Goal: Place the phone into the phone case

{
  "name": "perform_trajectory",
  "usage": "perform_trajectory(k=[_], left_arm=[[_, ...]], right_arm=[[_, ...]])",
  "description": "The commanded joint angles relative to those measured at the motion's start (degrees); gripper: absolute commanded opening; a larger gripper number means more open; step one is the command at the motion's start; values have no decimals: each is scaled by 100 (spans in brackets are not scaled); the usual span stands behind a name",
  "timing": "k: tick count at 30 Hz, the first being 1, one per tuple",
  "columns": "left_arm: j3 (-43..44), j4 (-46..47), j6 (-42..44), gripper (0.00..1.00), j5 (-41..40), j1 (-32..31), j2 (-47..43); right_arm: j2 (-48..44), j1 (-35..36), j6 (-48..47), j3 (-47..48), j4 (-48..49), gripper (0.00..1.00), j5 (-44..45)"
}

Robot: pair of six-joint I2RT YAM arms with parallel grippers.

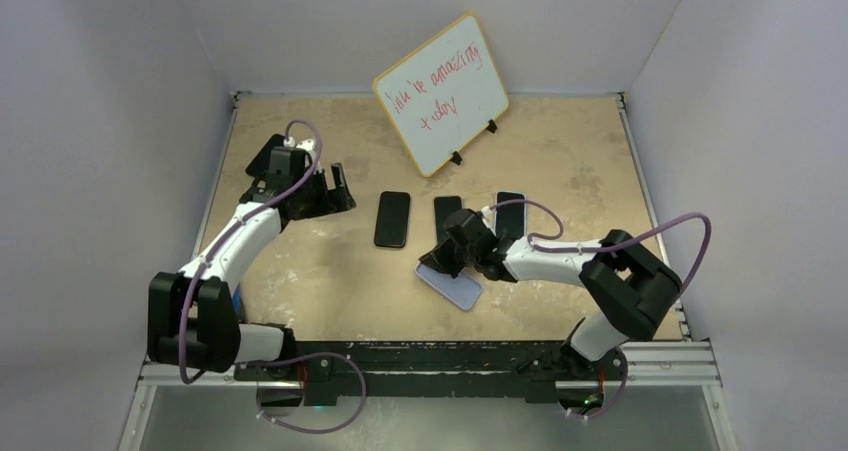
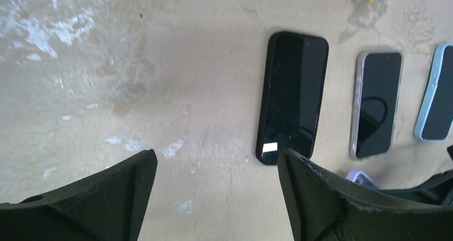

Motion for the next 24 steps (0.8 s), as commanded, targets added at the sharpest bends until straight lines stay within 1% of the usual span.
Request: perform_trajectory(k=[1,3,4,7,10,12,17,18,20,21,24], left_arm=[[596,25,114,86,-490,14,363],[767,29,114,86,-689,14,525],[850,23,123,86,-807,21,603],[1086,-8,171,87,-1020,61,874],[1184,236,165,88,-776,85,1059],[1317,364,139,88,-637,100,1198],[1921,284,471,90,-541,357,1730],[2086,143,594,91,-476,467,1878],[2433,-142,835,94,-458,763,2174],[2542,-192,920,97,-358,981,2294],[2759,-171,1126,100,-110,1510,2576]], right_arm=[[109,28,459,232,380,0,191],[158,24,461,283,374,0,162],[176,26,453,310,335,3,94],[134,29,348,340,336,20,-97],[-110,0,6,355,279,36,0],[-342,-20,-234,335,157,45,114],[-931,-80,-1229,362,-1,68,221],[-1038,-83,-1419,363,-16,74,220],[-1257,-86,-1768,334,-60,91,233],[-1370,-92,-1945,315,-109,98,226],[-1749,-94,-2178,167,-304,99,406]])
